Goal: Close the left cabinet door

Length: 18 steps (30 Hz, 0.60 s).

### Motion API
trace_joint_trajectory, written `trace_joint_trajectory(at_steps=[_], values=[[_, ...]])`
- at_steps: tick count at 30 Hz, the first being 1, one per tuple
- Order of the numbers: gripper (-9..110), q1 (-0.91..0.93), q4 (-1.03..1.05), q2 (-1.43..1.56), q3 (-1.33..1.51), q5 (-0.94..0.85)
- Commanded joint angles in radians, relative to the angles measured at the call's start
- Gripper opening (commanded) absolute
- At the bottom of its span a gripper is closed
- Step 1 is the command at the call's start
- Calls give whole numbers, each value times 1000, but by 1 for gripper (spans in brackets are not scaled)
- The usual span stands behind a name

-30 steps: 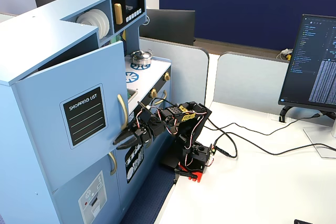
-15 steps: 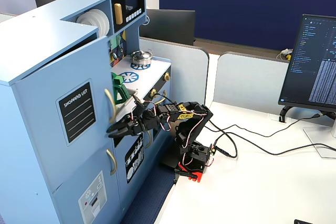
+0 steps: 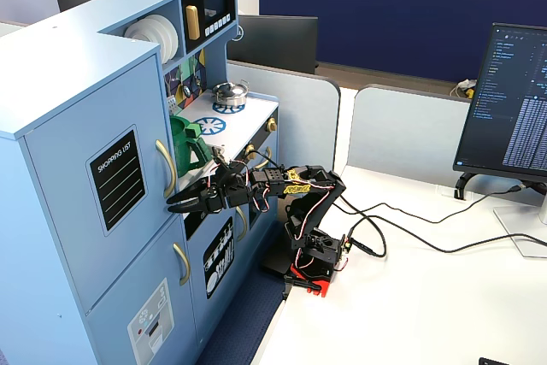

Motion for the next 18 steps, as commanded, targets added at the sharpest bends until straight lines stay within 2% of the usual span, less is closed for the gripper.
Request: trace_joint_trajectory(at_steps=[1, 8, 18], values=[[0, -8, 71, 64, -5, 0], [0, 0, 328, 279, 124, 23], [0, 261, 672, 709, 480, 46]])
